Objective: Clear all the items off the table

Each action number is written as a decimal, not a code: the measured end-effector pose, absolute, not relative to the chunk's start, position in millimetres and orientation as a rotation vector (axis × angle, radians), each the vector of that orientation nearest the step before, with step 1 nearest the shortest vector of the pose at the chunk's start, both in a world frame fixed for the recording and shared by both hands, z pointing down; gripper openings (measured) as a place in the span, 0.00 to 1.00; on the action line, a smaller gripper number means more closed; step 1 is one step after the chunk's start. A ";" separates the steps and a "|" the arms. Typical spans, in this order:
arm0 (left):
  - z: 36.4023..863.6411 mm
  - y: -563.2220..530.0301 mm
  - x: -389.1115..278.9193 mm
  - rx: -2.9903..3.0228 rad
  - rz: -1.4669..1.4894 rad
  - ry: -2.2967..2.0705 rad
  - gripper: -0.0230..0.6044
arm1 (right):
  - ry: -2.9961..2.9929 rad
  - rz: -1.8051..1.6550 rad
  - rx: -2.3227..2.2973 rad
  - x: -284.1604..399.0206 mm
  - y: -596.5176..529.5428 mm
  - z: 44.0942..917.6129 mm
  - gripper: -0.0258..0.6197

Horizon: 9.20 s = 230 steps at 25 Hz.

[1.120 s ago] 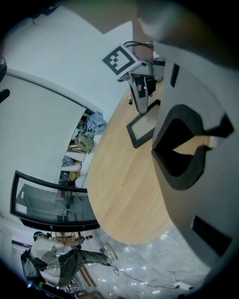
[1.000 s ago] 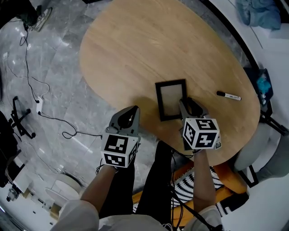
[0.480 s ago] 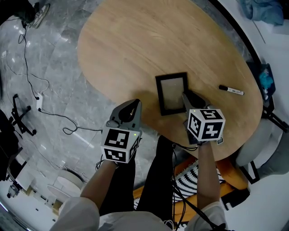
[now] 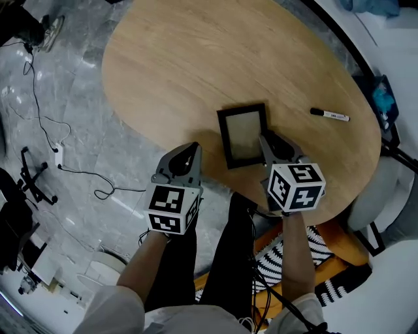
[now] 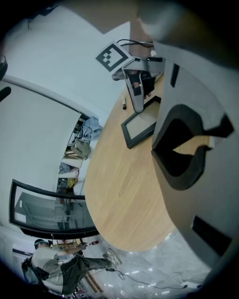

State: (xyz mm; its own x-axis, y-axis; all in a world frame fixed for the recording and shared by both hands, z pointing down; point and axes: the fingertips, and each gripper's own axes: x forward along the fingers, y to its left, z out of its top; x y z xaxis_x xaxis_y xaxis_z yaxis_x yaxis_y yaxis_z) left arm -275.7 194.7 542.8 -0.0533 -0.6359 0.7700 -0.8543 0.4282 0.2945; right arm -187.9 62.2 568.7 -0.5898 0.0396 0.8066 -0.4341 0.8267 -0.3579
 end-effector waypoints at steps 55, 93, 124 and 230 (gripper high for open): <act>478.3 -171.1 234.7 2.170 0.719 -1.290 0.04 | -1.920 1.179 1.641 429.2 -166.3 499.2 0.17; 492.4 -177.7 211.0 2.055 0.584 -1.343 0.04 | -1.791 1.113 1.686 432.8 -214.1 535.9 0.27; 429.8 -3.1 -36.0 1.832 0.367 -1.540 0.04 | -2.015 0.956 1.486 148.7 -32.5 444.2 0.08; 524.2 -213.9 332.8 2.124 0.689 -1.157 0.04 | -1.746 1.010 1.526 495.7 -206.9 538.1 0.35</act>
State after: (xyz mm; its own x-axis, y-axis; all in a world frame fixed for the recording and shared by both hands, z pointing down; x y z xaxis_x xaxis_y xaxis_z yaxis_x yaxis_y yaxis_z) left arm 332.8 -213.9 524.2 0.4811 -0.5428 0.6884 -0.8640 -0.4268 0.2673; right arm 495.7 -206.9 538.1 -0.1561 -0.5276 0.8350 -0.9869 0.0483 -0.1540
